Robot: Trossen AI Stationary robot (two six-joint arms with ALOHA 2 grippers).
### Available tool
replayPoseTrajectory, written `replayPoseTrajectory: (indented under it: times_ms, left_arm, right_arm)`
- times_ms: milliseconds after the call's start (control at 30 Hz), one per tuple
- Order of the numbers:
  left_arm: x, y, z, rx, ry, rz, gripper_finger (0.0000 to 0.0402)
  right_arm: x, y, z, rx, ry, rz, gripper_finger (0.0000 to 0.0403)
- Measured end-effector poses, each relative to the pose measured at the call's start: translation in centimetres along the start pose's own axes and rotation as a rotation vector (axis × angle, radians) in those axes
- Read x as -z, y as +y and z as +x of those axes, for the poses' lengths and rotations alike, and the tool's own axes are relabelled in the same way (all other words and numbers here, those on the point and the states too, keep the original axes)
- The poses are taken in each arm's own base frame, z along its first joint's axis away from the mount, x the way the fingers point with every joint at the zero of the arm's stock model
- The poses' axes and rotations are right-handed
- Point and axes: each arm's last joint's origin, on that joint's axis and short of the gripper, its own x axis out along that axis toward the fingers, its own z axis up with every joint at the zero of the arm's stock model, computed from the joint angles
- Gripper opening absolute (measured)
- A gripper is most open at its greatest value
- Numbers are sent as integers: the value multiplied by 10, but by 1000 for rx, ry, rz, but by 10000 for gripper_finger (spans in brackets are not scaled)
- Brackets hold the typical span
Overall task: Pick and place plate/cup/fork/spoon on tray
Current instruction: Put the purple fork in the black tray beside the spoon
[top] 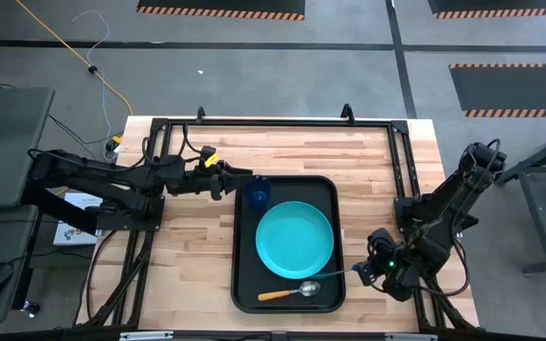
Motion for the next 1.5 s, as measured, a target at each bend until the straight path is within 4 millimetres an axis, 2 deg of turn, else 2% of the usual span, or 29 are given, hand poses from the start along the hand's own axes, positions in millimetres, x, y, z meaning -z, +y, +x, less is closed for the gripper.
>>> replayPoseTrajectory:
  times_ms: [767, 1133, 1267, 1500]
  left_arm:
    - [0, 0, 0, -1, 1, 1, 209]
    - [0, 0, 0, -1, 1, 1, 209]
    - [0, 0, 0, -1, 1, 1, 209]
    - [0, 0, 0, 0, 1, 1, 209]
  right_arm:
    - [5, 5, 0, -38, 94, -58, 0]
    - [4, 3, 1, -19, 79, -61, 0]
    - [1, 1, 1, -8, 17, -43, 0]
    - [-5, 6, 3, -39, -16, -30, 0]
